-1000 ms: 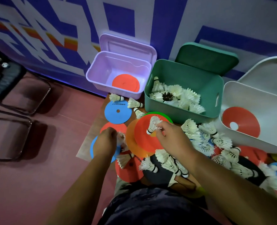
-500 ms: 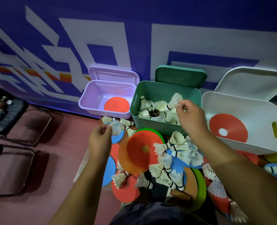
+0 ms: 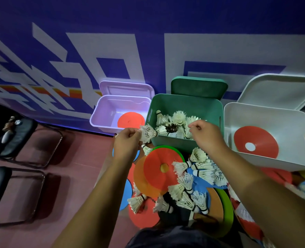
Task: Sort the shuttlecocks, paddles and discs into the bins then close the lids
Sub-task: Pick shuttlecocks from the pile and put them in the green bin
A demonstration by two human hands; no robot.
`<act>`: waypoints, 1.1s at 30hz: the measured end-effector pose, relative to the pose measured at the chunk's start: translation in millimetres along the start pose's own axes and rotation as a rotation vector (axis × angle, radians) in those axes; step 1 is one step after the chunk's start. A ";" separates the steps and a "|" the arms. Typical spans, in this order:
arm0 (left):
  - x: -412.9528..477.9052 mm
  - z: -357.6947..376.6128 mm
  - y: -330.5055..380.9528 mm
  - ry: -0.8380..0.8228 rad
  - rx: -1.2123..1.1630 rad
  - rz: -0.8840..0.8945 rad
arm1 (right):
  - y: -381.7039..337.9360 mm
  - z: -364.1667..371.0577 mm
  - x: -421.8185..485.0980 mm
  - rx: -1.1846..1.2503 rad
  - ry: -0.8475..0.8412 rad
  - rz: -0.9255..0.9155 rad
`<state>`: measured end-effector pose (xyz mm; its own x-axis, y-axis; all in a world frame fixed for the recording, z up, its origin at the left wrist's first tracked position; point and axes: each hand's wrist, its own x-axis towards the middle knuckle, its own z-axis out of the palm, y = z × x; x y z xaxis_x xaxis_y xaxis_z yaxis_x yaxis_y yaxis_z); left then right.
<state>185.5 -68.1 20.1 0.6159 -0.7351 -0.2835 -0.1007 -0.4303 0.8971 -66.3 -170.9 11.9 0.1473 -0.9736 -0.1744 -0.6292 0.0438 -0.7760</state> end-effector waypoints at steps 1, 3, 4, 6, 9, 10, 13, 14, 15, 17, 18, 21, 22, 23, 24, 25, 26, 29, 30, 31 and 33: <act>1.0 4.1 3.5 -0.005 -0.009 -0.010 | 2.9 -0.7 -5.8 0.014 0.000 0.002; 5.2 15.2 12.7 -0.032 -0.053 -0.034 | 10.1 -2.4 -15.6 0.026 -0.001 0.004; 7.1 21.0 20.2 -0.056 -0.066 -0.037 | 13.0 -4.2 -20.2 0.024 0.000 -0.001; 12.2 33.4 38.4 -0.128 -0.110 -0.034 | 16.1 -8.9 -27.5 0.011 -0.003 -0.023; 30.2 52.5 57.9 -0.164 -0.165 -0.078 | 17.5 -17.6 -36.3 0.035 -0.006 -0.036; 37.7 58.8 60.3 -0.149 -0.159 -0.099 | 18.4 -19.8 -38.8 0.050 -0.004 -0.032; 49.4 73.0 55.0 -0.173 -0.127 -0.113 | 24.0 -24.2 -44.7 0.090 -0.022 -0.016; 46.2 75.3 52.9 -0.189 -0.152 -0.126 | 26.2 -24.8 -46.3 0.097 -0.026 -0.009; 40.3 76.2 50.1 -0.203 -0.177 -0.130 | 27.7 -25.0 -47.7 0.106 -0.027 -0.004; 29.6 74.6 40.2 -0.227 -0.223 -0.123 | 28.8 -23.2 -49.8 0.114 -0.024 -0.002; 24.2 72.1 34.7 -0.239 -0.234 -0.119 | 28.3 -21.2 -50.5 0.109 -0.025 -0.004; 13.6 56.5 12.4 -0.235 -0.220 -0.117 | 21.0 -10.0 -51.0 0.108 -0.059 -0.007; 10.0 49.5 5.2 -0.225 -0.222 -0.124 | 17.6 -4.8 -50.2 0.106 -0.075 -0.011; 7.2 40.8 -1.7 -0.213 -0.217 -0.132 | 14.3 1.4 -49.3 0.099 -0.093 -0.019; 4.4 31.6 -7.5 -0.204 -0.205 -0.143 | 10.7 8.7 -48.0 0.089 -0.114 -0.031; 2.2 21.7 -13.6 -0.195 -0.190 -0.158 | 6.8 16.4 -46.9 0.079 -0.136 -0.045; 1.6 12.2 -19.6 -0.177 -0.180 -0.174 | 2.9 24.8 -45.6 0.067 -0.157 -0.057; 6.0 -15.2 -39.4 -0.087 -0.174 -0.223 | -12.0 50.7 -42.7 0.034 -0.221 -0.084; 8.4 -23.9 -47.6 -0.068 -0.162 -0.225 | -17.2 59.6 -42.0 0.019 -0.247 -0.090; 10.6 -32.5 -55.4 -0.061 -0.145 -0.228 | -21.8 68.5 -41.7 0.007 -0.271 -0.096; 14.8 -49.3 -70.1 -0.056 -0.117 -0.247 | -29.6 87.2 -41.1 -0.011 -0.317 -0.105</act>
<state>240.2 -22.9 -30.2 0.5663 -0.6443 -0.5140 0.1401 -0.5394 0.8304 12.9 -112.6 -10.8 0.4408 -0.8542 -0.2756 -0.6061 -0.0567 -0.7934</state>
